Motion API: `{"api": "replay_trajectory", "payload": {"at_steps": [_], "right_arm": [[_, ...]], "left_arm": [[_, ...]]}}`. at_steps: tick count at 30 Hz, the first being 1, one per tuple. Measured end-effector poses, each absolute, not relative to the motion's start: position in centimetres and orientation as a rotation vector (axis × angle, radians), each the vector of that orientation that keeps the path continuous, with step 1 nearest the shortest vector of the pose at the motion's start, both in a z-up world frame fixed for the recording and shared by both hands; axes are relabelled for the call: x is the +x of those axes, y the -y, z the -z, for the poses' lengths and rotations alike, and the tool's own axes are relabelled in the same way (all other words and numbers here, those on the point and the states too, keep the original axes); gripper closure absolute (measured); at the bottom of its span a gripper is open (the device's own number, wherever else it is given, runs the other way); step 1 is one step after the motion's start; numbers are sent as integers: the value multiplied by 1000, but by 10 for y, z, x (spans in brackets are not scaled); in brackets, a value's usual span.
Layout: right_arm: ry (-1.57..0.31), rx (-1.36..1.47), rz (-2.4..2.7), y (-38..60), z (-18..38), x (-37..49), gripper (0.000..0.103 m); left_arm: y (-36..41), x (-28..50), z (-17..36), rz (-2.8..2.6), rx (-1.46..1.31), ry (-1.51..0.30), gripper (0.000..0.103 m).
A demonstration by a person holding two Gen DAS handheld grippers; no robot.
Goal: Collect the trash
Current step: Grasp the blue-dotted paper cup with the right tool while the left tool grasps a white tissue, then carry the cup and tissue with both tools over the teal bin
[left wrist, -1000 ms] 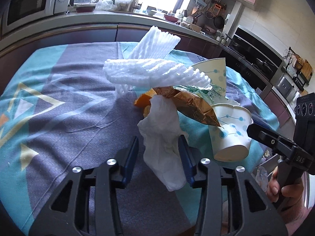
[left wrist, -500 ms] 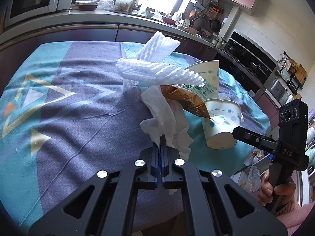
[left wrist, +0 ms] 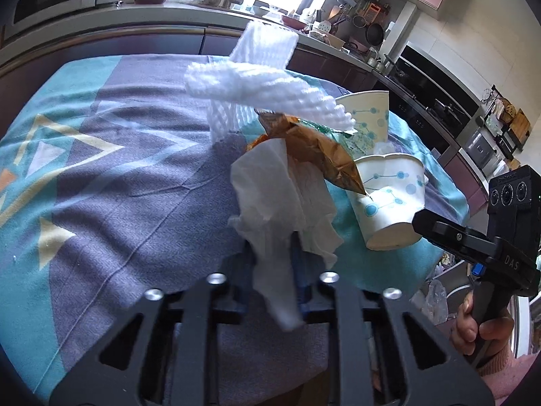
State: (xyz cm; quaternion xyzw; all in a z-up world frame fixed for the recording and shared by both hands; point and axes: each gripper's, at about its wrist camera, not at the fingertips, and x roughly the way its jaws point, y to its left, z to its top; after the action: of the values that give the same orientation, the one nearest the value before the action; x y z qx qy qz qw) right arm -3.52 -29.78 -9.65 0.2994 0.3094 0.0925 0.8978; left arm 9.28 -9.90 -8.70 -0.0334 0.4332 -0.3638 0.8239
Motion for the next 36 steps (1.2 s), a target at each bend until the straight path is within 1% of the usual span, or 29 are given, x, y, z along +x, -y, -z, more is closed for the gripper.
{"api": "replay_trajectory", "payload": {"at_steps": [1,8,14,25,26,27,28,29,30,31,33,34,35,36], "right_arm": [[-638,617,-197,298,95,-37,51],[-614,579,-250,289,79,-47,53],[-605,546,-315,272,71,-43,54],[-623,511,-479,225,61,-21,56],[-625,507,-496,221,60,-18,60],[-624,506,-513,217,60,-16,61],[-617,502,-531,214,59,-15,70],[-623,493,-549,210,59,-11,82],[-631,478,-546,206,60,-9,82],[-645,456,-538,201,62,-5,81],[-672,456,-513,196,69,0,66],[-689,464,-505,195,73,3,51],[-700,466,-501,194,77,4,43],[-700,468,-500,193,79,5,41]], "left_arm": [[99,92,87,771,-67,-921,100],[77,71,69,784,-61,-853,101],[39,56,49,750,-95,-803,101],[-36,46,36,612,-170,-743,101],[-44,45,35,597,-178,-736,101],[-52,45,34,578,-187,-731,101],[-60,45,34,563,-197,-726,101],[-66,45,33,550,-205,-721,101],[-73,45,33,536,-213,-719,101],[-78,45,33,524,-221,-717,101],[-86,44,37,507,-230,-717,101],[-86,44,39,500,-230,-719,101],[-88,44,41,496,-232,-722,101],[-90,43,42,495,-235,-724,101]]}}
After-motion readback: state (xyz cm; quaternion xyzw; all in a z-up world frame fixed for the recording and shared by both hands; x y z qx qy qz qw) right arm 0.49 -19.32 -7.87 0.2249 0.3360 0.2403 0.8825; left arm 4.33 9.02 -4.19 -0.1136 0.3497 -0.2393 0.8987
